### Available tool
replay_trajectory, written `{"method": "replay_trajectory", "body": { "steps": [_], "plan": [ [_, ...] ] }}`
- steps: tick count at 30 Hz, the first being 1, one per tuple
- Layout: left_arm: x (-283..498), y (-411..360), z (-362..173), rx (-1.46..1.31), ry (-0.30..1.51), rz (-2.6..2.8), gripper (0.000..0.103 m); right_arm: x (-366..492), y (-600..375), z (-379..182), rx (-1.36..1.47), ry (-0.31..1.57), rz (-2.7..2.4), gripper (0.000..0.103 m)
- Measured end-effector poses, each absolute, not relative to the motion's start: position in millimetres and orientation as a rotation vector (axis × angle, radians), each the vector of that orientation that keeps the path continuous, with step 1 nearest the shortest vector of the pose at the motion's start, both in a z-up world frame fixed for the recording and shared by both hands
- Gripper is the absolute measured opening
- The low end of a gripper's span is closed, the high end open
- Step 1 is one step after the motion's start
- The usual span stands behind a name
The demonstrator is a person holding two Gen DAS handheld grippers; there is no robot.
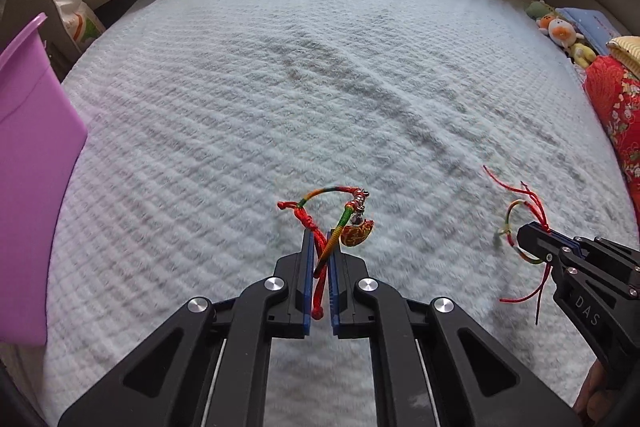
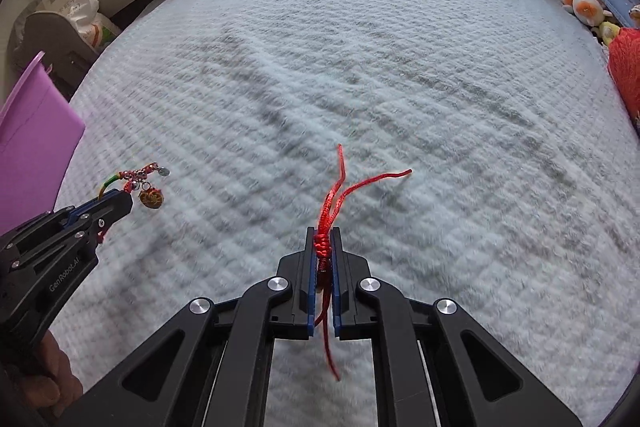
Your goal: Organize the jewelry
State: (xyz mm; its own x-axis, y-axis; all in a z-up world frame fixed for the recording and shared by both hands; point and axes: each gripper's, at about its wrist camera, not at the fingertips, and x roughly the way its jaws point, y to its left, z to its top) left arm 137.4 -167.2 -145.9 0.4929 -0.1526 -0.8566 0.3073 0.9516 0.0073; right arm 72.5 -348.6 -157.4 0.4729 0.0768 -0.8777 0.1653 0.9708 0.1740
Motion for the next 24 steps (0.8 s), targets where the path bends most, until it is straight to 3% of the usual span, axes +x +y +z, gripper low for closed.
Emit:
{"method": "replay_trajectory", "body": {
  "steps": [16,20,24],
  "plan": [
    [83.7,-114.9,24.9,0.044,0.976,-0.109,0.007,37.8,-312.7,17.1,0.114,1.045,0.184,0.006],
    [77.4,-106.9,34.5,0.050,0.960,-0.091,0.007,40.4,-311.7,28.1,0.097,1.031,0.215,0.006],
    [77.5,-106.0,8.8,0.050,0.981,-0.089,0.007,39.0,-312.8,16.9,0.098,1.023,0.223,0.006]
  ]
}}
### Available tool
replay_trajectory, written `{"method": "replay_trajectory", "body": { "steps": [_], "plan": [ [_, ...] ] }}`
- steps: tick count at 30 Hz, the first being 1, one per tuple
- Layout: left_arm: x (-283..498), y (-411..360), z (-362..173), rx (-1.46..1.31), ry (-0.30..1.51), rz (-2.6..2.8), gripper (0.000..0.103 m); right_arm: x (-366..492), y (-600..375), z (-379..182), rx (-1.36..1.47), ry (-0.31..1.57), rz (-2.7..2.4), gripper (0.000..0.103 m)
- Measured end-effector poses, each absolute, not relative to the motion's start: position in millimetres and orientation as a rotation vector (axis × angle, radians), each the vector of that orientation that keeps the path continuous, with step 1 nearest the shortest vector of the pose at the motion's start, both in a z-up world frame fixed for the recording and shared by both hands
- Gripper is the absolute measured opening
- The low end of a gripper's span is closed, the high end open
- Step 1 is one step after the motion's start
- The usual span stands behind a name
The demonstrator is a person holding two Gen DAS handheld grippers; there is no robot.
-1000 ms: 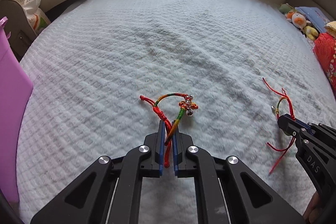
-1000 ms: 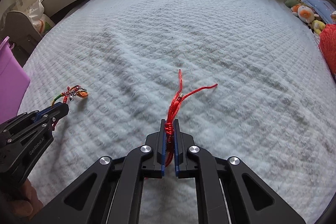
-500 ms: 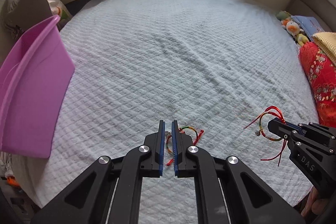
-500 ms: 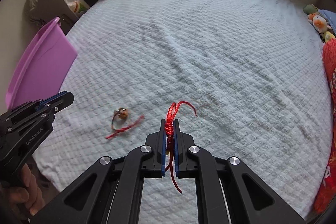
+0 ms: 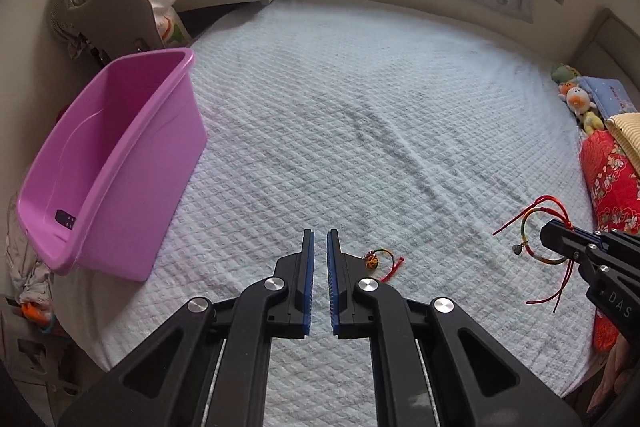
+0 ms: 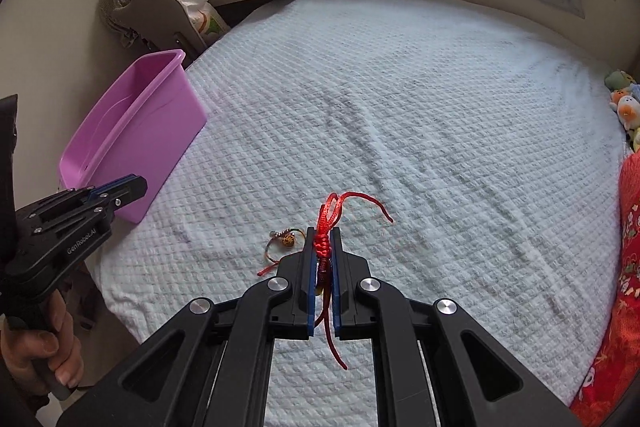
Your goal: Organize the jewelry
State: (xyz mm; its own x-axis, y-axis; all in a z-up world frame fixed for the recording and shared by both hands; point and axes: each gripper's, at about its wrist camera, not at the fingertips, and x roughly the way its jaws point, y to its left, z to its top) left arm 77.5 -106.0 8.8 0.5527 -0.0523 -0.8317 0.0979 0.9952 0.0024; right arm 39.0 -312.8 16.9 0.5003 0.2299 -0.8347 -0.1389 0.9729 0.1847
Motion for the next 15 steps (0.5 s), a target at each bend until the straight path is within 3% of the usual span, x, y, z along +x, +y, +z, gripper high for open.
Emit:
{"method": "replay_trajectory", "body": {
  "steps": [3,5,7,15],
  "plan": [
    [79.1,-111.0,-22.7,0.042,0.995,-0.088,0.012,39.0,-316.6,-2.3,0.118,1.031,0.208,0.006],
    [78.5,-117.9,-45.4,0.052,0.987,-0.096,0.047,39.5,-320.9,-17.3,0.130,1.037,0.192,0.006],
    [76.1,-125.0,-65.3,0.069,0.960,-0.103,0.064,39.5,-325.2,-32.5,0.133,1.040,0.175,0.006],
    [85.8,-159.4,-156.5,0.149,1.002,-0.147,0.067,42.7,-350.4,-87.4,0.171,1.050,0.107,0.006]
  ]
}}
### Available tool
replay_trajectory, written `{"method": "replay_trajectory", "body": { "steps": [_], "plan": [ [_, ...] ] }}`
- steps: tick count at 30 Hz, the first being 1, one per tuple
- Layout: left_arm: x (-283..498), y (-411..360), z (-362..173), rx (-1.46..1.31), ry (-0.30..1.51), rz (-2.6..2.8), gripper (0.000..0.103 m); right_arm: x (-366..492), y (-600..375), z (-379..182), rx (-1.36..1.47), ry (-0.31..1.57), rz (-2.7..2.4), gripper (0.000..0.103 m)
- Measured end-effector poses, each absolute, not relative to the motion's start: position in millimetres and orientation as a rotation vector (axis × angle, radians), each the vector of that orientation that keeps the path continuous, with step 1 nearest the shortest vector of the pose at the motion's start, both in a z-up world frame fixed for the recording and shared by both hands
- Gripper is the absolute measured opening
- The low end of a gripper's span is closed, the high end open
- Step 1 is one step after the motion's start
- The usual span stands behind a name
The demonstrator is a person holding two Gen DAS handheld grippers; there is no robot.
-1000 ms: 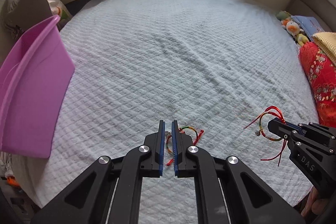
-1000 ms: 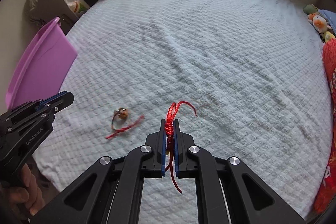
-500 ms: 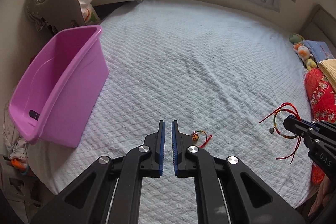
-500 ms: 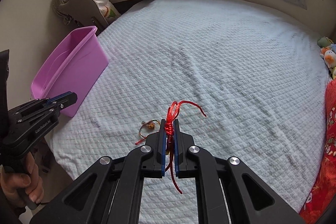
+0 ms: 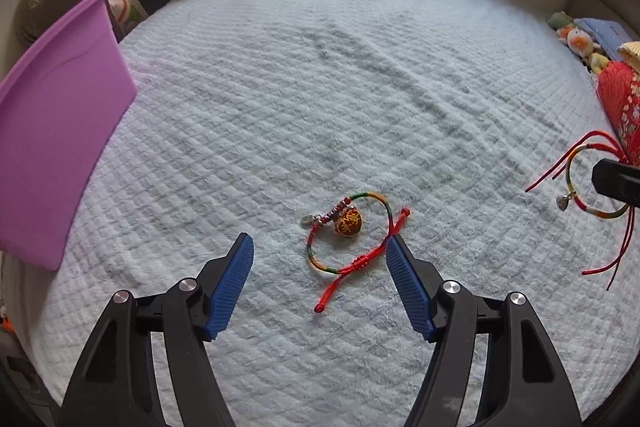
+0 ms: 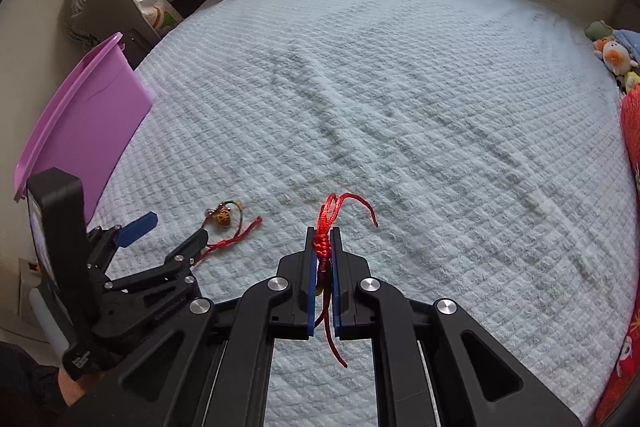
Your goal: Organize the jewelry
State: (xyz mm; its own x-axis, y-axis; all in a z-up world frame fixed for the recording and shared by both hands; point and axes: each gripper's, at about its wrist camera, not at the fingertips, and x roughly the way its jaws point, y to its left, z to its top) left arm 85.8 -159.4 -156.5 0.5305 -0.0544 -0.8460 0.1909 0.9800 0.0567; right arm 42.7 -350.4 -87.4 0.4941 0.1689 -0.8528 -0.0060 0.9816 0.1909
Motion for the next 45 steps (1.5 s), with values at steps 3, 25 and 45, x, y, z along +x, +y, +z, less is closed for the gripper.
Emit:
{"method": "replay_trajectory", "body": {
  "steps": [3,25,45],
  "plan": [
    [87.7,-169.5,-175.8,0.152,0.991,-0.169,0.068,42.5,-357.3,-100.4,0.189,1.046,0.085,0.006],
    [105.5,-182.7,-173.9,0.094,1.028,-0.233,0.004,45.3,-364.7,-100.7,0.227,1.063,0.076,0.006],
    [83.4,-52.1,72.5,-0.055,0.917,-0.048,0.004,92.8,-251.2,83.9,0.103,0.950,0.409,0.006]
  ]
}}
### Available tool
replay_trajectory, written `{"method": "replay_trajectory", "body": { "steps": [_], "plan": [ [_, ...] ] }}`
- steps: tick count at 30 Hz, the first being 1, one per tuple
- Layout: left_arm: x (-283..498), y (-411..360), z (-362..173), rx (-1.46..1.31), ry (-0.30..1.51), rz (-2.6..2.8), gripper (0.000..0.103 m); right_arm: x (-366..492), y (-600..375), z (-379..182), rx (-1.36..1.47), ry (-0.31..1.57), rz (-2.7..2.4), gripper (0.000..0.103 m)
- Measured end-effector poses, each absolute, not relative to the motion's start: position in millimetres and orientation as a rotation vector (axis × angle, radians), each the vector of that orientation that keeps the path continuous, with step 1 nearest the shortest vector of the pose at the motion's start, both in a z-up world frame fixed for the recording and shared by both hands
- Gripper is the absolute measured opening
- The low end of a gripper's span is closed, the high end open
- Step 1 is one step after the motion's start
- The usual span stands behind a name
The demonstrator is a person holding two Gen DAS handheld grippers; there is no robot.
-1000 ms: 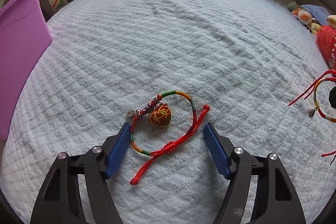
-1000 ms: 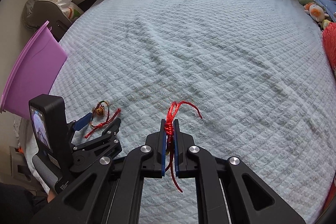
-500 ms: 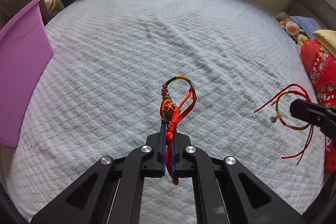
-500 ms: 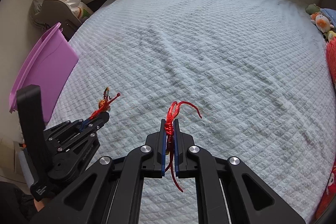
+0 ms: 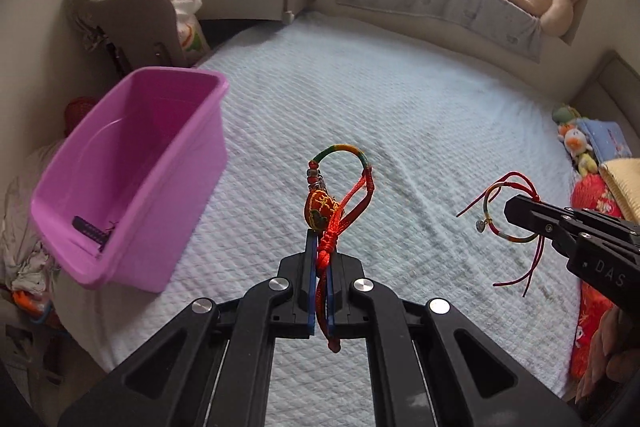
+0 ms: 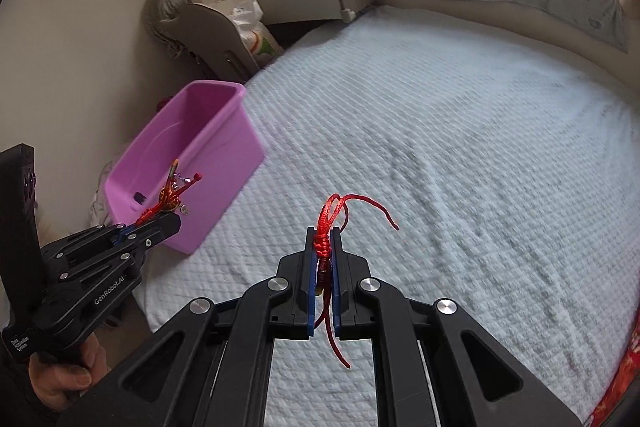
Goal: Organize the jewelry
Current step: 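Carry both string bracelets up and over the pink basin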
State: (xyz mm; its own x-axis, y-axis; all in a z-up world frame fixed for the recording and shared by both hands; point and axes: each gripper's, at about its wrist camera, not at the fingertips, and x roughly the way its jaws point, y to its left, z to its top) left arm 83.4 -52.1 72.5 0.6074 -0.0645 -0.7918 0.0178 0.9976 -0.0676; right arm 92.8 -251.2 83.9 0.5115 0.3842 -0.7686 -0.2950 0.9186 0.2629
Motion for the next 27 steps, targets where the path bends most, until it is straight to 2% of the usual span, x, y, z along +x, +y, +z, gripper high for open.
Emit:
{"method": "replay_trajectory", "body": {
  "steps": [6,11,18,27],
  "plan": [
    [92.5,35.9,114.2,-0.103,0.875,0.076,0.004,129.8,-165.1,122.3,0.073,0.910,0.530,0.006],
    [116.2,109.2,125.8,-0.106,0.865,0.109,0.004,161.4,-76.7,132.7,0.095,0.910,0.549,0.006],
    [166.5,198.0,99.1,-0.087,0.960,0.085,0.004,201.1,33.3,109.1,0.117,1.014,0.541,0.006],
    [203.9,243.2,52.0,-0.117,1.122,0.046,0.004,242.3,104.4,73.0,0.087,1.152,0.523,0.006]
  ]
}}
